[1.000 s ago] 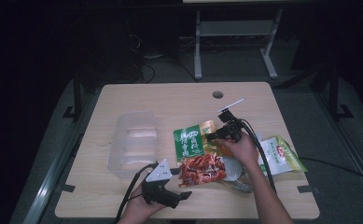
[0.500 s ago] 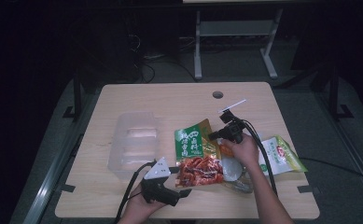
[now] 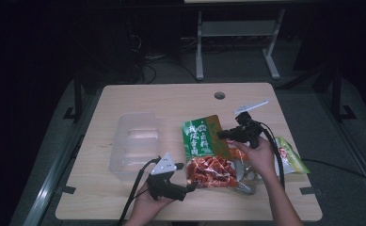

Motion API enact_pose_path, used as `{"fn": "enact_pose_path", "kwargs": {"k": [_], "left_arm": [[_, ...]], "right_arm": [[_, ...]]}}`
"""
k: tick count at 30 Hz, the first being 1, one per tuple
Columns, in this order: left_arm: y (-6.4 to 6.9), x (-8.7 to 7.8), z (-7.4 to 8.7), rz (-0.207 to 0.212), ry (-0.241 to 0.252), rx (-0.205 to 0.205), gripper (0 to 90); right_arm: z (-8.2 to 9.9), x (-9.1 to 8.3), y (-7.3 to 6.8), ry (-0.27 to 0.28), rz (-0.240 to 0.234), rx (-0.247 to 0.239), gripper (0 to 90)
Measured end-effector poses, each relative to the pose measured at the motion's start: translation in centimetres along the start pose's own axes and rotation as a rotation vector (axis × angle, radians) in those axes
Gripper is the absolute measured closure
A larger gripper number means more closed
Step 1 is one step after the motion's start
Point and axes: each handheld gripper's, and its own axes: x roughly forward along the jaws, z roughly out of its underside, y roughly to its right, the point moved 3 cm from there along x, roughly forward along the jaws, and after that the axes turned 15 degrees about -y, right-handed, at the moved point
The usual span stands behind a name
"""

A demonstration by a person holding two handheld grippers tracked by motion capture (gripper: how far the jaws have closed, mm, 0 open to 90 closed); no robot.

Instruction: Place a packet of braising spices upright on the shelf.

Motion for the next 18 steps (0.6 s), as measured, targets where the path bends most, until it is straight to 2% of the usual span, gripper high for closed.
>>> {"fn": "enact_pose_path", "kwargs": {"k": [1, 2, 4, 8, 11, 15, 16, 18], "left_arm": [[0.0, 0.0, 0.0, 0.0, 0.0, 0.0, 15.1], [-0.4, 0.6, -0.4, -0.001, -0.001, -0.023, 15.1], [-0.8, 1.1, -0.6, -0.016, -0.013, -0.023, 15.1], [-1.6, 2.4, -1.2, -0.007, -0.017, -0.101, 15.1], [-2.0, 3.1, -1.7, -0.001, -0.016, -0.136, 15.1], [-2.7, 4.1, -2.5, 0.062, -0.017, -0.174, 15.4], [-3.1, 4.3, -2.7, 0.078, -0.018, -0.176, 19.1], [-3.5, 4.6, -3.1, 0.134, 0.012, -0.208, 29.6]], "right_arm": [[0.0, 0.0, 0.0, 0.0, 0.0, 0.0, 90.0], [0.3, -0.6, -0.3, 0.013, 0.004, -0.017, 90.0], [0.4, -0.9, -0.5, 0.021, 0.007, -0.027, 90.0], [0.8, -2.1, -1.0, 0.047, 0.006, -0.059, 90.0], [1.3, -2.9, -1.4, 0.08, -0.007, -0.089, 90.0], [1.8, -3.6, -2.0, 0.119, -0.028, -0.122, 90.0], [1.9, -3.7, -2.1, 0.122, -0.035, -0.125, 90.0], [2.2, -3.8, -2.1, 0.127, -0.044, -0.132, 90.0]]}}
